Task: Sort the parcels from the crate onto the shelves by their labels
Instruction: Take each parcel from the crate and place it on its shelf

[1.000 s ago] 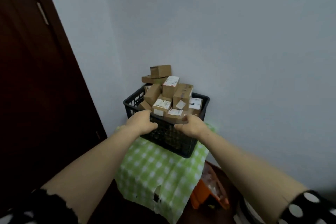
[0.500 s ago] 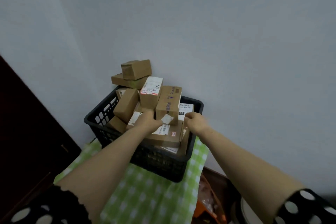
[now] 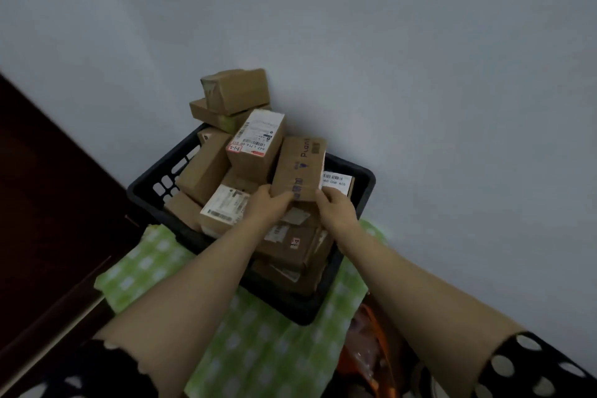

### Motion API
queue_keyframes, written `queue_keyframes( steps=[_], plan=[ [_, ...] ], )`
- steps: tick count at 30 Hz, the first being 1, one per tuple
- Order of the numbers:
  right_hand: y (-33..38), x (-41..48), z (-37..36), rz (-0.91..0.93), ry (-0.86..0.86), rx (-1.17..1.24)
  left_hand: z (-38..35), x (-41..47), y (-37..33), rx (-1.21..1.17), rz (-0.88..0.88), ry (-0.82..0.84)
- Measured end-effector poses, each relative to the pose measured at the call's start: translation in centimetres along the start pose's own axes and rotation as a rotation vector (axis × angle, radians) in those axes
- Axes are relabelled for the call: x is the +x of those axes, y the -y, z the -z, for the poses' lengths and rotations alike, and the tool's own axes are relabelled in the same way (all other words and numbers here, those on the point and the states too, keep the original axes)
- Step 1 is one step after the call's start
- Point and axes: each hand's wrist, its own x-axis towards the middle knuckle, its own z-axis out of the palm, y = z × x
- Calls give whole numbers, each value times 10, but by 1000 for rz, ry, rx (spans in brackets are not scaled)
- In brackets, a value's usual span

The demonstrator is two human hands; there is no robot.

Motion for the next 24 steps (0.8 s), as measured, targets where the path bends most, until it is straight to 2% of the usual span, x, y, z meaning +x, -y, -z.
queue_keyframes(
  steps=[5, 9, 14, 16, 18, 21, 24],
  plan=[
    [-15, -27, 18, 244, -63, 33, -12, -22, -9, -122, 90, 60],
    [-13, -59, 18, 405, -102, -48, -13, -46, -13, -209, 70, 111],
    [4, -86, 6, 526, -90, 14, 19, -81, -14, -297, -11, 232],
    [14, -99, 0, 609, -81, 68, 40, -96, -12, -341, -31, 222],
    [26, -107, -10, 661, -103, 125, 64, -109, -6, -448, -21, 140],
    [52, -119, -23, 598, -75, 290, 102, -135, 7, -610, -28, 71],
    [90, -129, -34, 324, 156, 560, 144, -166, 22, -662, -50, 22]
  ],
)
